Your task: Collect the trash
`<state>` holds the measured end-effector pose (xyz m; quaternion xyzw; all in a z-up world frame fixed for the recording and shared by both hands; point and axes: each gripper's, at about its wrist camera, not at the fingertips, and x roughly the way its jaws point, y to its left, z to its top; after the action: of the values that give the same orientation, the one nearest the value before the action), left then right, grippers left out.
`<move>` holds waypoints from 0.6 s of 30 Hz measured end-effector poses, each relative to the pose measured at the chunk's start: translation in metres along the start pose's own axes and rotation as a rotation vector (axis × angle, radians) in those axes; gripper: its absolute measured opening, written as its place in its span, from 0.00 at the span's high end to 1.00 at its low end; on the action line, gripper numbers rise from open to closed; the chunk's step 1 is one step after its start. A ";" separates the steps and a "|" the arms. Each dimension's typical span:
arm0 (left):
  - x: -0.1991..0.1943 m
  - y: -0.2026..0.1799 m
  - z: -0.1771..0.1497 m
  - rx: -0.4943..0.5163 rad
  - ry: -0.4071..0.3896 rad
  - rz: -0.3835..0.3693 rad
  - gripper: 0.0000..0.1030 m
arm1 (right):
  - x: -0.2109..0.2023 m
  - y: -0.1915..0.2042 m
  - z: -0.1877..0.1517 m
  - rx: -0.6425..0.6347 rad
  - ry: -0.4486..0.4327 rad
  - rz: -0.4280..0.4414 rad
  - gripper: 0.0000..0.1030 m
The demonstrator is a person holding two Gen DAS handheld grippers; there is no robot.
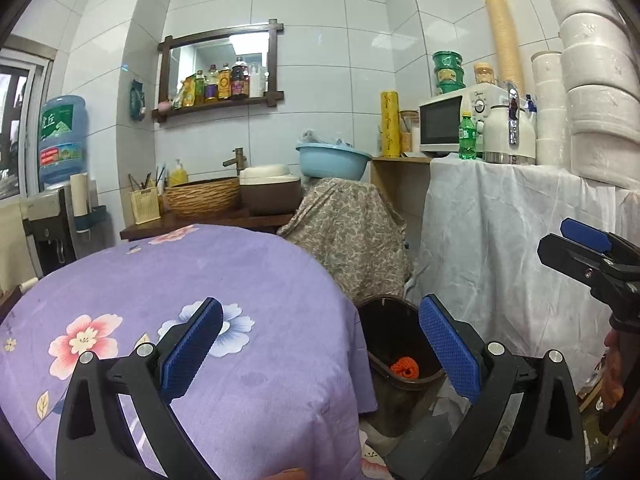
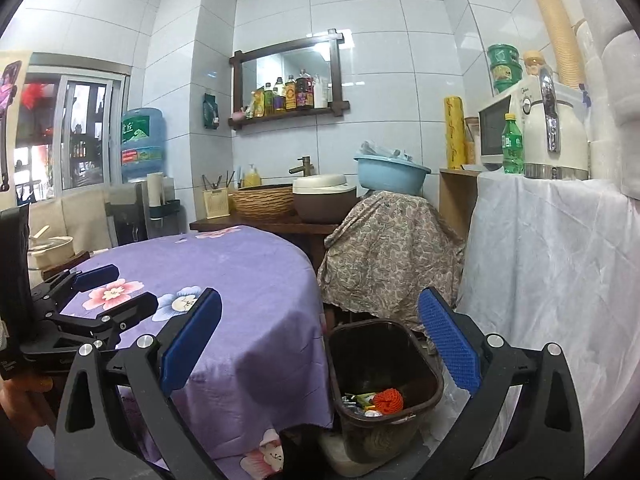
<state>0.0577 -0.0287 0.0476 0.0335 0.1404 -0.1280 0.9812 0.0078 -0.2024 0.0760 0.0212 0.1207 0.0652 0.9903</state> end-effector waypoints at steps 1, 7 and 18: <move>-0.002 0.000 -0.001 -0.006 0.000 0.005 0.06 | -0.001 0.004 -0.001 -0.005 -0.002 0.004 0.06; -0.021 0.003 -0.007 -0.034 -0.027 0.033 0.06 | -0.017 0.023 -0.010 -0.050 -0.031 0.012 0.06; -0.033 0.001 -0.011 -0.029 -0.043 0.035 0.06 | -0.030 0.035 -0.012 -0.116 -0.051 0.015 0.06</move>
<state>0.0243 -0.0187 0.0463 0.0192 0.1205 -0.1093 0.9865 -0.0278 -0.1718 0.0738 -0.0338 0.0910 0.0791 0.9921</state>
